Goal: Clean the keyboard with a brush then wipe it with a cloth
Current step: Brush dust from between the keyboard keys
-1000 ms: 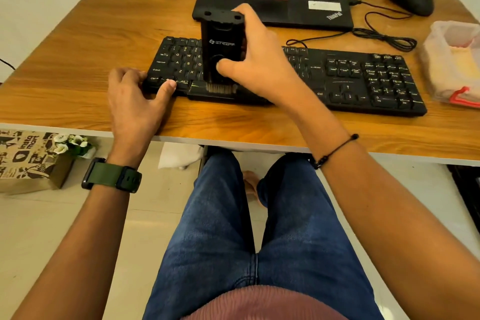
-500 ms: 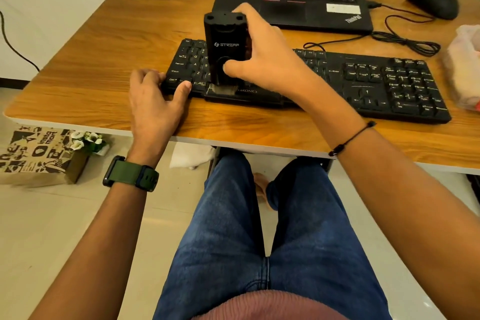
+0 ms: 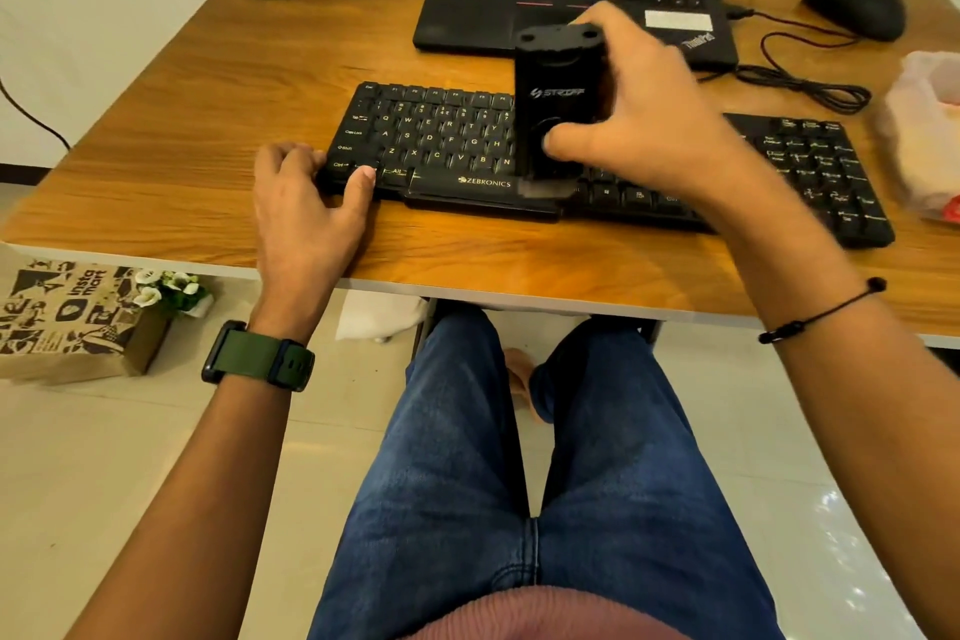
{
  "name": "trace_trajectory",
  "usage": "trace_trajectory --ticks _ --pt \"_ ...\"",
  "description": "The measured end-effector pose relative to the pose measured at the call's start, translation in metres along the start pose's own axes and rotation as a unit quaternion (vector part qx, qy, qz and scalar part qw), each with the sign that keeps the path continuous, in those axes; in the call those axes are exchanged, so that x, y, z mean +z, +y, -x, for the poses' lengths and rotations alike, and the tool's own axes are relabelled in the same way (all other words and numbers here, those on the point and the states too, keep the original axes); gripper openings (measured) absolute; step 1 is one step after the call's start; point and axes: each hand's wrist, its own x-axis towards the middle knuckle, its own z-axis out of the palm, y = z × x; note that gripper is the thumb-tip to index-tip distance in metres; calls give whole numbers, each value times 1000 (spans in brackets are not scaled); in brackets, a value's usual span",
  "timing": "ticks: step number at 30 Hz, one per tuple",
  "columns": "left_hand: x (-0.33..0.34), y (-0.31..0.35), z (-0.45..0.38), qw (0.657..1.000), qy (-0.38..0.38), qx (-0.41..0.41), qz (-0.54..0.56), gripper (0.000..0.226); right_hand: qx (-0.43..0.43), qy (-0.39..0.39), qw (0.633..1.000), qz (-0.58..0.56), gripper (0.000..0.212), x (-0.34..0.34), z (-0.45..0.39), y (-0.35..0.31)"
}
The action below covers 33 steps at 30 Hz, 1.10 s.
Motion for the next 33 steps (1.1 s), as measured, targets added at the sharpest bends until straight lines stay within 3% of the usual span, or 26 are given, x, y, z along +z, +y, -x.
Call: trace_trajectory --ticks 4,9,14,20,24,29,33 --pt "-1 0 -2 1000 9 -8 18 31 -31 -26 999 -32 51 33 -16 -15" --pt "-3 0 -1 999 5 -14 41 30 -68 -36 995 -58 50 68 -38 -36" --pt "-3 0 -2 1000 -1 -14 19 33 -62 17 990 -124 50 76 -51 -43" --pt "-2 1 -1 1000 -3 -9 -12 37 -68 -50 994 -66 47 70 -54 -37" --pt "-2 2 -2 1000 -7 -12 -12 37 -77 -12 994 -72 52 64 -59 -35" --pt "-3 1 -2 1000 -4 -5 -12 36 -73 -62 990 -102 47 73 -58 -39" --pt "-3 0 -3 1000 -5 -6 -10 37 -82 -37 992 -87 56 79 -67 -44"
